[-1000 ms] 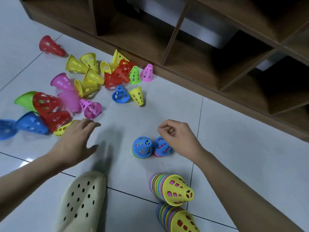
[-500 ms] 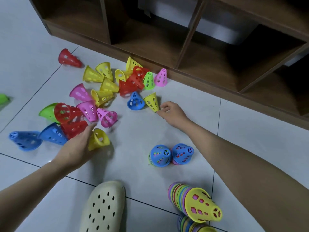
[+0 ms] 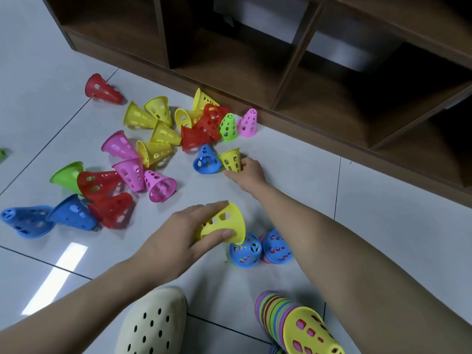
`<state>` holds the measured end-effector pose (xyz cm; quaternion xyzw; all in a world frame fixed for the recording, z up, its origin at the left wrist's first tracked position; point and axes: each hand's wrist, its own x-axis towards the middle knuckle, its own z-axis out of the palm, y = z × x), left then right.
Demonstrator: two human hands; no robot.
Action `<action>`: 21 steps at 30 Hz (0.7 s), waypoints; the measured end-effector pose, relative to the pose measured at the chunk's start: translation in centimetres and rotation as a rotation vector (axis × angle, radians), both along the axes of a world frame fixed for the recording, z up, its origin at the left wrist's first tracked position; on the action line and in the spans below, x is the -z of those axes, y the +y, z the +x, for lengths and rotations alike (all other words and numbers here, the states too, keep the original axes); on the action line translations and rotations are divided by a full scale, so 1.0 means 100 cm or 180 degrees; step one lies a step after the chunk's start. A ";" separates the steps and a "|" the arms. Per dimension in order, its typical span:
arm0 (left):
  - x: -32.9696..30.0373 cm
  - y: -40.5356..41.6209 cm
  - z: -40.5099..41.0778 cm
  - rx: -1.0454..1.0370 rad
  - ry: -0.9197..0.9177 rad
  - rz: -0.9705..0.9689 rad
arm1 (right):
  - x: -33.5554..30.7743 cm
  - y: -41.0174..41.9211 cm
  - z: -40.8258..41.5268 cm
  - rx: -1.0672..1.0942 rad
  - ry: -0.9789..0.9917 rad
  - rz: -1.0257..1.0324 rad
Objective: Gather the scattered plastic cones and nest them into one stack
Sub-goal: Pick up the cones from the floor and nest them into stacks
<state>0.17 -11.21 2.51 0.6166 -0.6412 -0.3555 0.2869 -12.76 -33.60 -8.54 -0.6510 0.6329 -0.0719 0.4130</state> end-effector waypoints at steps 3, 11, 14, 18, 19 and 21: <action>-0.008 -0.007 -0.004 0.0083 -0.0008 -0.0168 | 0.002 -0.006 -0.003 -0.0108 0.0145 -0.0116; -0.004 -0.015 -0.031 0.0200 -0.0161 -0.0242 | -0.027 -0.010 -0.042 -0.0039 -0.0512 -0.0005; 0.004 -0.018 -0.042 0.0539 -0.0330 -0.0101 | -0.055 0.007 -0.075 -0.0027 -0.0768 -0.0022; 0.018 -0.015 -0.054 0.0891 -0.0647 -0.0057 | -0.102 0.049 -0.134 -0.0025 -0.1072 -0.0086; 0.022 -0.014 -0.056 0.0894 -0.0687 -0.0057 | -0.112 0.059 -0.148 -0.0022 -0.1085 -0.0116; 0.029 -0.012 -0.058 0.0847 -0.0739 -0.0074 | -0.129 0.077 -0.173 0.0039 -0.1021 -0.0175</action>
